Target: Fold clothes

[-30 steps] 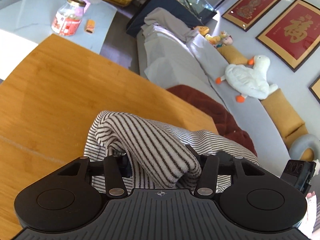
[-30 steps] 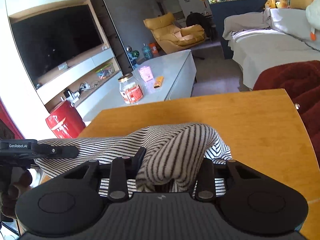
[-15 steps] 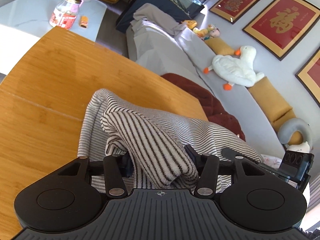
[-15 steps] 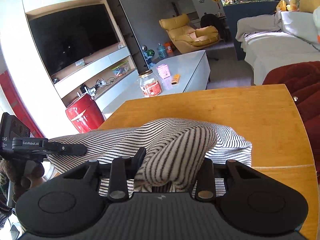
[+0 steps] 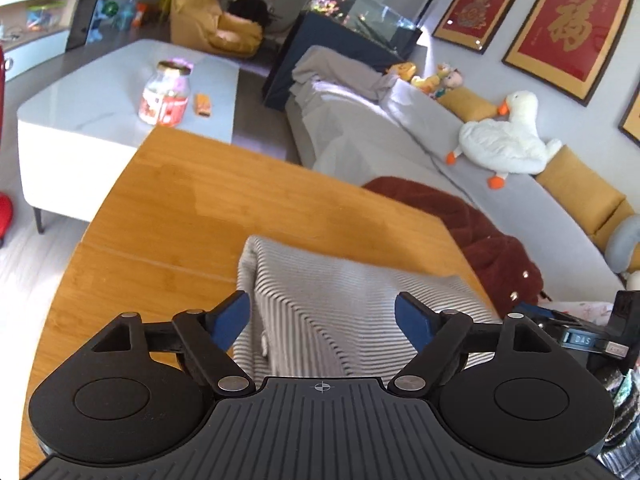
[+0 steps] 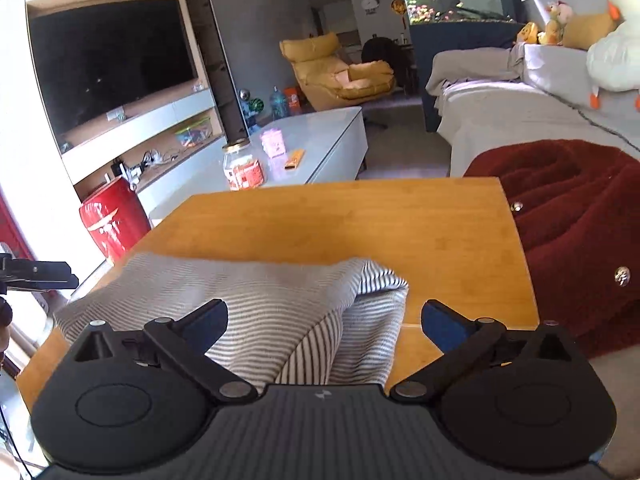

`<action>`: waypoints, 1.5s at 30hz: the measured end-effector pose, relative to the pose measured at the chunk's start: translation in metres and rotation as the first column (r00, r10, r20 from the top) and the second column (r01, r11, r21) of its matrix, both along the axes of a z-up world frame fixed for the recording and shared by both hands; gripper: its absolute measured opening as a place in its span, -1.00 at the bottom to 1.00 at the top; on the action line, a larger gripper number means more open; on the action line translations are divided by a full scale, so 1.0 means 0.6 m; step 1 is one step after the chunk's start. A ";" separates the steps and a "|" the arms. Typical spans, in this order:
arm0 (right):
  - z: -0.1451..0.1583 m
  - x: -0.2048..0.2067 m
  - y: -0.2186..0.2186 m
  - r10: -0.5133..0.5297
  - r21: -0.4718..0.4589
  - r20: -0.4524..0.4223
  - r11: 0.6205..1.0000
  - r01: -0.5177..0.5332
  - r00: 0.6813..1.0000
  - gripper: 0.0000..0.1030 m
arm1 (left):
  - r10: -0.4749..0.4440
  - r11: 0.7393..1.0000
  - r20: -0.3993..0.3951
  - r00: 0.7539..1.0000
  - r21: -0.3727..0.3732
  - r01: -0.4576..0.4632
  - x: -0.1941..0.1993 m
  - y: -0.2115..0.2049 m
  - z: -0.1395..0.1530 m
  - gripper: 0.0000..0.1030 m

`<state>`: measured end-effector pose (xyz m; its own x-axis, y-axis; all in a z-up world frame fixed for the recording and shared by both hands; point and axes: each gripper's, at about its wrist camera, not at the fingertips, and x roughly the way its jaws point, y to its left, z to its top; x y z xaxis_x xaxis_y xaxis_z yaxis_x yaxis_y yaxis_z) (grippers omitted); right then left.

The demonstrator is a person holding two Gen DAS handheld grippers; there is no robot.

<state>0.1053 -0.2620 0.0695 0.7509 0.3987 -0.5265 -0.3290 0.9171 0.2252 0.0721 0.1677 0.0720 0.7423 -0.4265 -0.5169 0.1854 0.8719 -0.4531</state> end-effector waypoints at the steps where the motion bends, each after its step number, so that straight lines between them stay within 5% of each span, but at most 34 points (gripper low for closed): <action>1: 0.005 0.002 -0.002 -0.009 0.000 0.014 1.000 0.009 1.000 1.00 | -0.022 0.999 0.012 1.000 -0.025 0.022 -0.002 -0.008 0.007 0.75; 4: 0.001 0.019 0.009 -0.031 -0.042 0.032 0.999 0.032 0.999 1.00 | -0.096 0.990 0.019 0.995 -0.105 0.098 -0.002 -0.035 0.011 0.82; 9: -0.079 0.056 0.055 -0.053 -0.290 -0.082 0.957 0.027 0.995 1.00 | -0.152 0.983 -0.144 0.978 -0.124 0.135 0.023 -0.086 -0.068 0.84; 15: -0.083 0.036 0.034 -0.051 -0.228 -0.085 0.973 0.030 0.995 1.00 | -0.143 0.985 -0.143 0.979 -0.114 0.127 0.042 -0.081 -0.098 0.85; 24: -0.092 -0.002 0.074 0.006 -0.146 -0.129 0.989 -0.025 0.992 1.00 | -0.060 0.997 -0.079 0.995 0.040 0.063 0.143 -0.090 -0.095 0.85; 32: -0.033 -0.018 0.082 0.080 -0.175 0.002 0.981 -0.078 0.997 1.00 | -0.028 0.995 -0.080 0.996 0.089 0.035 0.153 -0.114 -0.077 0.90; 38: -0.004 0.024 0.058 0.019 -0.197 0.078 0.980 -0.003 0.997 1.00 | -0.118 0.993 -0.081 0.990 -0.027 0.116 0.069 -0.131 -0.055 0.90; 41: -0.034 0.055 0.063 -0.008 -0.273 0.057 0.962 0.023 0.998 1.00 | -0.185 0.979 -0.112 0.976 -0.107 0.173 0.049 -0.144 -0.068 0.90; 45: -0.081 0.054 0.076 -0.021 -0.352 0.057 0.935 0.040 0.998 1.00 | -0.194 0.978 -0.152 0.969 -0.103 0.180 0.058 -0.149 -0.094 0.90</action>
